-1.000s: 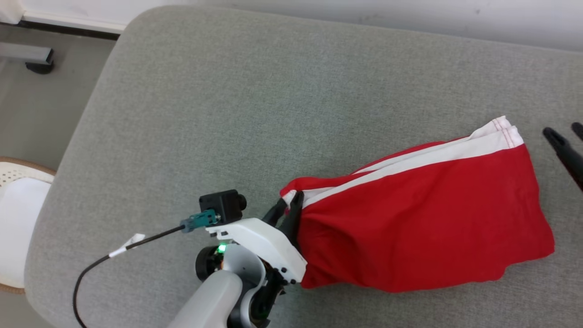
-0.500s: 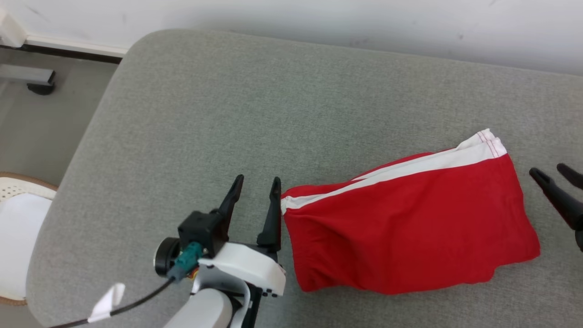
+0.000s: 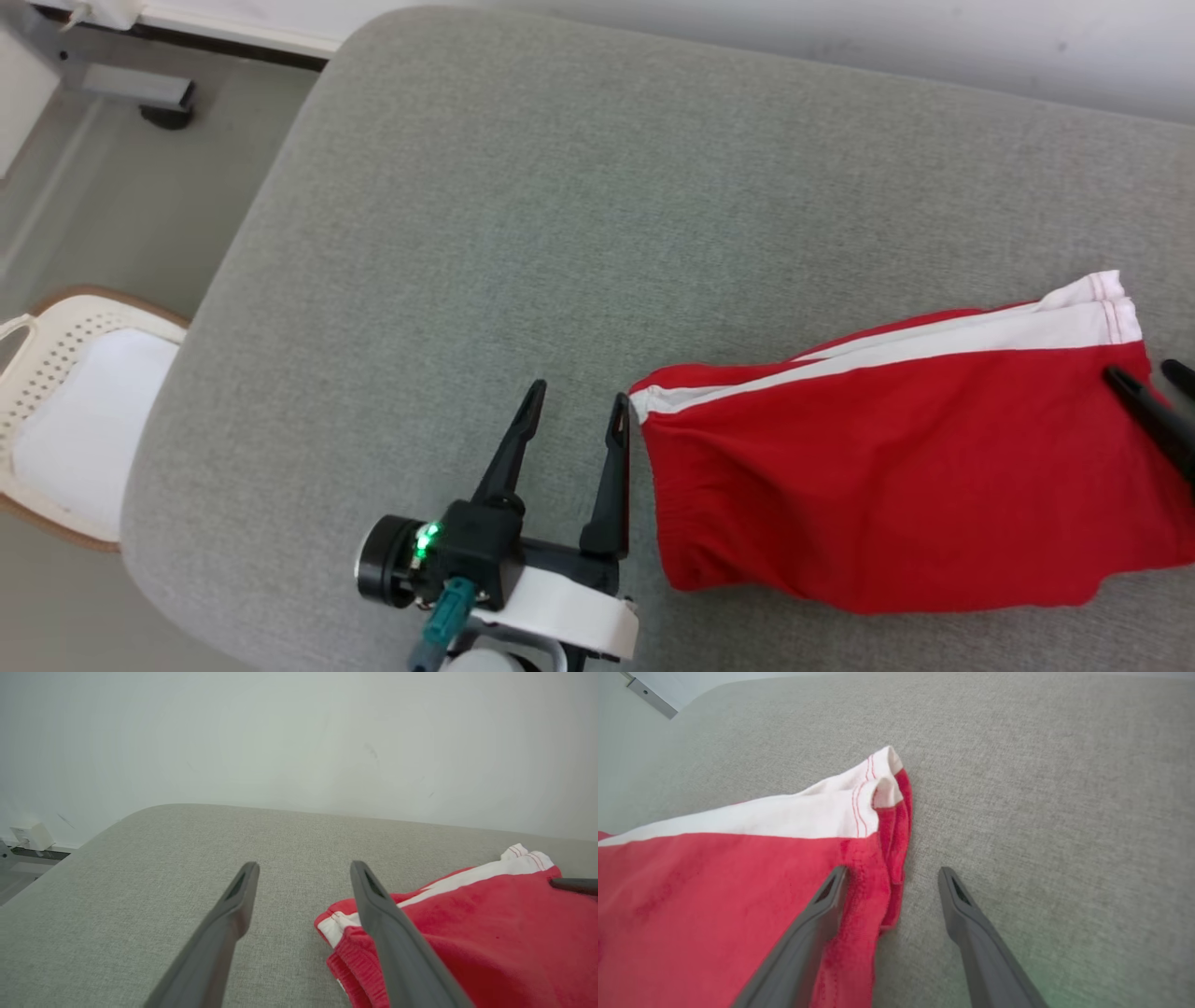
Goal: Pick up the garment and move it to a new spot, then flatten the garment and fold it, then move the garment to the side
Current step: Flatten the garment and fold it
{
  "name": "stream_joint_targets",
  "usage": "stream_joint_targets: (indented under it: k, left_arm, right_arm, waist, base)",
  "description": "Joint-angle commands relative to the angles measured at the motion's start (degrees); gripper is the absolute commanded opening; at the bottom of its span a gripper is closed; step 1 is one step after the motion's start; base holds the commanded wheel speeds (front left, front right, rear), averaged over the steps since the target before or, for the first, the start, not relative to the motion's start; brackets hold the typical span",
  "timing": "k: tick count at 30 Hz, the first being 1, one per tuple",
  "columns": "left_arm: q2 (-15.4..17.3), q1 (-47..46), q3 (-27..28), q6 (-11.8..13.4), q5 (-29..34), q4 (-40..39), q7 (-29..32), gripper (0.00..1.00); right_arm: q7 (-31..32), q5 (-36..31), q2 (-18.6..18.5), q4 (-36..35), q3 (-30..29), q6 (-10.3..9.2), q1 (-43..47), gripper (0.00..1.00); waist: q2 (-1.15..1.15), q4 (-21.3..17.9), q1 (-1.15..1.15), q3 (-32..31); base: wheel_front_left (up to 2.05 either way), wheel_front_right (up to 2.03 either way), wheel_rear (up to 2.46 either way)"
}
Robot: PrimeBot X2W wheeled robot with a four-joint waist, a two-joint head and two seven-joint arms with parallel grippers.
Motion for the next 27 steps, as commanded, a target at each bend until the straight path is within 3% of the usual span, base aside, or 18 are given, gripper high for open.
stream_joint_targets:
  k: [1, 5, 6, 7, 9, 14, 20, 27]
  left_arm:
    - [-0.5, 1.0, 0.3, -0.5, 1.8, -0.6, -0.1, 1.00]
    - [-1.5, 2.4, 1.2, -1.7, 3.7, -1.0, -0.1, 1.00]
    - [-1.9, 2.8, 1.5, -1.9, 3.7, -1.0, -0.1, 1.00]
    - [-2.1, 3.0, 1.9, -2.3, 4.1, -1.1, -0.1, 1.00]
    - [-2.4, 3.6, 2.6, -2.8, 4.7, -1.0, -0.1, 1.00]
    - [-3.1, 4.9, 4.6, -4.1, 5.9, -0.4, -0.1, 1.00]
    - [-2.7, 7.2, 7.8, -5.3, 7.2, 0.7, -0.1, 1.00]
    - [-2.4, 9.6, 10.3, -6.6, 8.7, 1.3, -0.1, 1.00]
  right_arm:
    - [0.2, 0.6, 0.0, 0.9, 0.2, -0.14, -0.8, 1.00]
    - [0.4, 1.8, 1.1, 0.8, 0.8, -0.14, -0.4, 1.00]
    - [0.4, 2.3, 1.4, 0.5, 0.7, -0.14, -0.3, 0.71]
    - [0.2, 2.5, 1.7, 0.3, 0.6, -0.14, -0.4, 0.34]
    - [-0.3, 3.6, 2.1, -0.4, 0.3, -0.14, -0.5, 0.00]
    - [-2.4, 6.0, 3.0, 0.9, -1.4, -0.14, -0.3, 0.00]
    - [-4.9, 7.2, 4.2, 2.9, -2.4, -0.14, 1.2, 0.00]
    - [-6.7, 9.9, 2.0, 5.3, -4.2, -0.14, 3.5, 0.00]
  waist:
    - [0.00, 1.2, 0.00, 0.7]
    - [0.00, 2.0, 0.00, 1.0]
    - [0.00, 2.1, 0.00, 1.1]
    - [0.00, 2.2, 0.00, 1.1]
    - [0.00, 2.1, 0.00, 1.1]
    - [0.00, 0.4, 0.00, 0.1]
    - [0.00, -4.4, 0.00, -2.5]
    - [0.00, -8.3, 0.00, -3.8]
  base:
    - [0.00, 0.00, 0.00]
    - [0.00, 0.00, 0.00]
    - [0.00, 0.00, 0.00]
    - [0.00, 0.00, 0.00]
    - [0.00, 0.00, 0.00]
    - [0.00, 0.00, 0.00]
    - [0.00, 0.00, 0.00]
    - [0.00, 0.00, 0.00]
